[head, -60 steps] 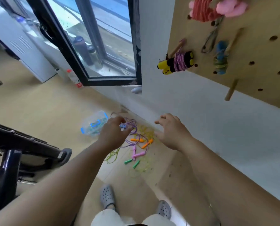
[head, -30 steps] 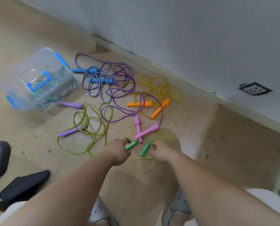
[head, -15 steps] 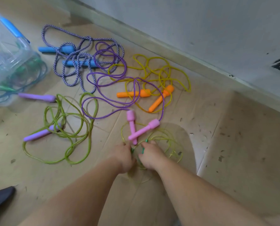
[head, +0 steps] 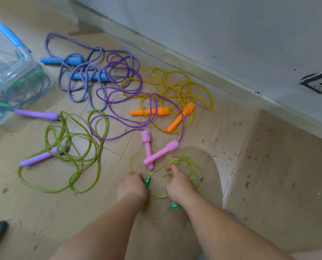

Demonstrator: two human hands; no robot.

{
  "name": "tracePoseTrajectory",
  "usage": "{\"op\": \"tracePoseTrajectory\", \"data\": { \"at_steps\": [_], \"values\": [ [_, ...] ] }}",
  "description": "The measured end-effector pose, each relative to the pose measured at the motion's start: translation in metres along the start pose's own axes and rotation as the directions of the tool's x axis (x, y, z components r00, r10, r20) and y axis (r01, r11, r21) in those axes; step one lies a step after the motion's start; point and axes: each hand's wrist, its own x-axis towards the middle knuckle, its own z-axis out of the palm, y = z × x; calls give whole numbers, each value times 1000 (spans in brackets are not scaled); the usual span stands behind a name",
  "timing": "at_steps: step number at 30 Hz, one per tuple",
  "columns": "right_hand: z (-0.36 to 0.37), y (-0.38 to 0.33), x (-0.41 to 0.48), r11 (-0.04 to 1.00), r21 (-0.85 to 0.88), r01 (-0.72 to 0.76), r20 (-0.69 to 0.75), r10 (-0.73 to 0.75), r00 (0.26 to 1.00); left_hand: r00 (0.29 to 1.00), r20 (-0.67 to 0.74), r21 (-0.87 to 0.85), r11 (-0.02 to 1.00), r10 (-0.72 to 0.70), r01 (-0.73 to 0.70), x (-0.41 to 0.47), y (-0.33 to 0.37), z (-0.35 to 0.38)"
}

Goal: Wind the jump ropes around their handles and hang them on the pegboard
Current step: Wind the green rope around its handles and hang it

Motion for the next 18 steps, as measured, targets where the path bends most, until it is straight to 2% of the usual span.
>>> {"op": "tracePoseTrajectory", "data": {
  "at_steps": [3,6,9,12,14,16,18],
  "values": [
    [2,5,4,999,-6,-32,61,32,998,999,28,18,1000,18,-19,4,-2,7],
    [-4,10,-1,990,-128,-57,97,70,993,986,159,88,994,43,-58,-1,-8,3],
    [-20,4,-21,967,-254,-25,251,91,964,950,308,119,988,60,-101,-27,-12,-12],
    [-46,-6,-55,967,-254,-11,424,122,897,919,390,24,996,65,-80,-74,-17,-26],
    [-68,-12,-89,970,-240,-35,492,152,857,901,426,-35,996,87,-79,-115,-20,-33],
    [-87,-15,-122,966,-259,-16,508,151,848,891,443,-56,995,99,-83,-154,-20,-39],
    [-110,-20,-163,961,-276,24,471,113,875,896,429,-84,993,111,-83,-195,-16,-52]
  ]
}}
